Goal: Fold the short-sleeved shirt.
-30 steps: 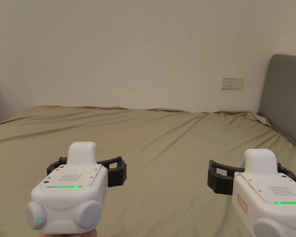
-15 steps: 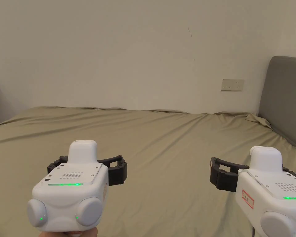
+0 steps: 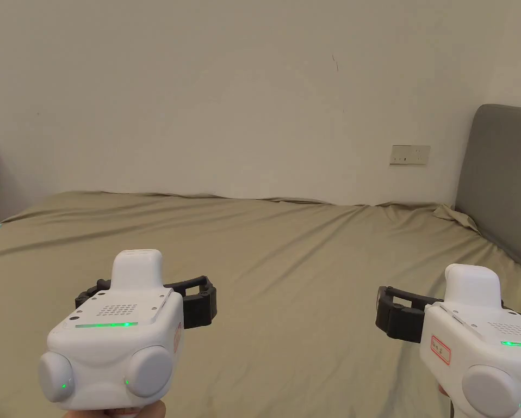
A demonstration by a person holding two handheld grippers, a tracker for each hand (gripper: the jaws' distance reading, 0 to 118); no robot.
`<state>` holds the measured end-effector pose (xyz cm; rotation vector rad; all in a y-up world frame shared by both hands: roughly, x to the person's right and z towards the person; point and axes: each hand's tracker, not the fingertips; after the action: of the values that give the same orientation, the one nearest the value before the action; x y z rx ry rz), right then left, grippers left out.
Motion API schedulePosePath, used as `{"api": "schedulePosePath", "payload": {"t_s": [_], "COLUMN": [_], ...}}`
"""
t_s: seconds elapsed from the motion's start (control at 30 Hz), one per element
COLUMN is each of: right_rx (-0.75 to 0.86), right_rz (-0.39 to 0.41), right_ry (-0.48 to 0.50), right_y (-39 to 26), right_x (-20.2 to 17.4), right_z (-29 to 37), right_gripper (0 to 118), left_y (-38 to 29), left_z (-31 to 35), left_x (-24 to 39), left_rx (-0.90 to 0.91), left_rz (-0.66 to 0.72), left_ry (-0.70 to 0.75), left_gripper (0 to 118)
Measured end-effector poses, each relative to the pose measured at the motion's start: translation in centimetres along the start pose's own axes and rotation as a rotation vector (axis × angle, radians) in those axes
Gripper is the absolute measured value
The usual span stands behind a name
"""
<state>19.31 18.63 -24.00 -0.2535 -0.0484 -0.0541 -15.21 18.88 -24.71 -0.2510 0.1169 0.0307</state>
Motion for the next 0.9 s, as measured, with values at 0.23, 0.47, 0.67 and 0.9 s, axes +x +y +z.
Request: {"api": "schedulePosePath", "payload": {"t_s": [0.23, 0.47, 0.67, 0.9], "right_rx": [0.009, 0.022, 0.027, 0.041], "right_rz": [0.029, 0.028, 0.043, 0.049], "right_ry": [-0.011, 0.009, -0.008, 0.001], "right_y": [0.6, 1.1, 1.5, 1.8], "right_x": [-0.1, 0.1, 0.0, 0.2], "right_z": [0.3, 0.6, 0.5, 0.6], "right_gripper": [118, 118, 118, 118], "left_y": [0.3, 1.1, 2.0, 2.2], "left_z": [0.2, 0.3, 0.5, 0.6], "left_x": [-0.1, 0.0, 0.1, 0.5], "left_rx": [0.004, -0.006, 0.009, 0.006], "left_rz": [-0.002, -0.002, 0.001, 0.001], "left_ry": [0.005, 0.008, 0.001, -0.006], "left_gripper": [118, 118, 118, 118]}}
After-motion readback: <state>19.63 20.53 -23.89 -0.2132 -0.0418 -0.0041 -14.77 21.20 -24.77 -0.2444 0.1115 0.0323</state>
